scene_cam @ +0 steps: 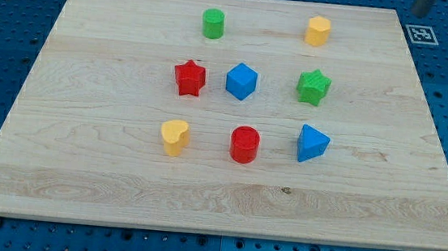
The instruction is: Move the yellow hexagon closer to the green star
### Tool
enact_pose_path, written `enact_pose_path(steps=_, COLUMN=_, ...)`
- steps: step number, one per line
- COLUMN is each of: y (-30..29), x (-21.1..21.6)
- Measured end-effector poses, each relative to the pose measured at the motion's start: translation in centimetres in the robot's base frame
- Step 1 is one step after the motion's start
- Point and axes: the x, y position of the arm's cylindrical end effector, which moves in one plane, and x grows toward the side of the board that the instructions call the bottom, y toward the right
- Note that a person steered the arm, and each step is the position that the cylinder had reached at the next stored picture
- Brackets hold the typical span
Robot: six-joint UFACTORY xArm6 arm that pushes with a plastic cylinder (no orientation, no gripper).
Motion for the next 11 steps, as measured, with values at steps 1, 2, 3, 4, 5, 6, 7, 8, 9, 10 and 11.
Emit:
enact_pose_path(steps=1, y=-0.2, x=-0.1)
enact_pose_path(steps=2, y=-0.3, x=-0.1)
enact_pose_path(steps=3, y=-0.3, x=-0.2)
enact_pose_path(steps=4, y=-0.4, x=-0.1)
enact_pose_path(steps=5, y=-1.7, x=5.0)
enact_pose_path(steps=6, y=-11.9, x=5.6)
enact_pose_path(steps=7, y=-17.7, x=3.8)
enact_pose_path(steps=8, y=-18.3, x=4.1)
enact_pose_path(steps=9, y=-20.7, x=6.5)
enact_pose_path(steps=10, y=-20.8, x=8.6)
enact_pose_path(steps=11, y=-20.8, x=10.9)
